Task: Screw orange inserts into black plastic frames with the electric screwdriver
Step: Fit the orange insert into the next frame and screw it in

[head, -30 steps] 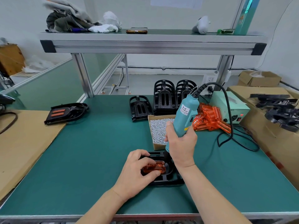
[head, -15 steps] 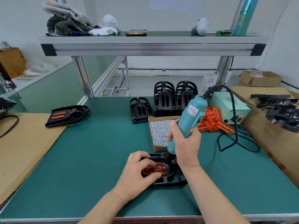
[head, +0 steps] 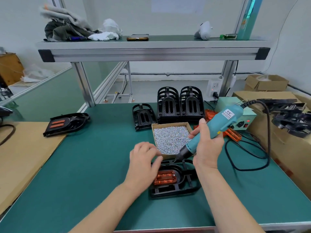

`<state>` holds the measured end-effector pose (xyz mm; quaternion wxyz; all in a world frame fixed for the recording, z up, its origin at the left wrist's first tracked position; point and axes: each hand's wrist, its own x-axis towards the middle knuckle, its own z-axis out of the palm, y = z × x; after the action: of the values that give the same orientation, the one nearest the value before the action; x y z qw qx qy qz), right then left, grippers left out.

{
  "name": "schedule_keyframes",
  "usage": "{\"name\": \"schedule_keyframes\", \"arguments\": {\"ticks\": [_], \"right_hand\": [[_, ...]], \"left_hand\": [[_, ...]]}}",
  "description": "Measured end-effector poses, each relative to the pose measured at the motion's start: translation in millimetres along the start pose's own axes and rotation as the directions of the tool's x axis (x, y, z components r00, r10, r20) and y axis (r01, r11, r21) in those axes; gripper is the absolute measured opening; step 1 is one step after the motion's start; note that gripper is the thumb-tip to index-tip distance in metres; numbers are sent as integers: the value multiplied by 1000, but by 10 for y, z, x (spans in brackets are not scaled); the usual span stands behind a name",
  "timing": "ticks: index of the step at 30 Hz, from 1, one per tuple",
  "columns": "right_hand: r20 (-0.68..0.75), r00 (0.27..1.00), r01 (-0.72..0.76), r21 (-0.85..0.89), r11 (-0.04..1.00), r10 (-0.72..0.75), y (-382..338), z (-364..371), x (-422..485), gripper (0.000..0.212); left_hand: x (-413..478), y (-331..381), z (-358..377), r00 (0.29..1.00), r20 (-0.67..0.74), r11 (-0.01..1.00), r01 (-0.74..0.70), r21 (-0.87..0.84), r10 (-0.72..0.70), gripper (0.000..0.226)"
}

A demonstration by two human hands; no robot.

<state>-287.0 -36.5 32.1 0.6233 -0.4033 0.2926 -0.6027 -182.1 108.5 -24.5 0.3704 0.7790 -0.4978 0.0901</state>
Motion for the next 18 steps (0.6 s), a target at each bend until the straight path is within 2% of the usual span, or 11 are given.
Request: {"name": "schedule_keyframes", "arguments": {"ticks": [1, 4, 7, 9, 12, 18], "right_hand": [[-1, 1000, -2, -1, 1000, 2, 8, -9, -1, 30], [1, 1000, 1, -12, 1000, -1, 21, -18, -14, 30], [-3, 1000, 6, -29, 1000, -6, 19, -9, -31, 27], [-8, 1000, 9, -33, 999, -10, 18, -6, -32, 25], [-13, 1000, 3, -36, 999, -3, 9, 3, -42, 27], [-20, 1000, -6, -59, 998, 5, 20, -16, -53, 23]], "left_hand": [[126, -16, -6, 1000, 29, 999, 0, 42, -1, 12], [465, -55, 29, 977, 210, 985, -20, 171, -17, 27], [715, -99, 102, 914, 402, 948, -75, 309, -59, 33], [820, -95, 142, 870, 483, 926, -97, 365, -99, 31], [914, -60, 188, 825, 547, 907, -112, 405, -142, 26], [1018, 4, 221, 802, 579, 879, -163, 449, -147, 13]]}}
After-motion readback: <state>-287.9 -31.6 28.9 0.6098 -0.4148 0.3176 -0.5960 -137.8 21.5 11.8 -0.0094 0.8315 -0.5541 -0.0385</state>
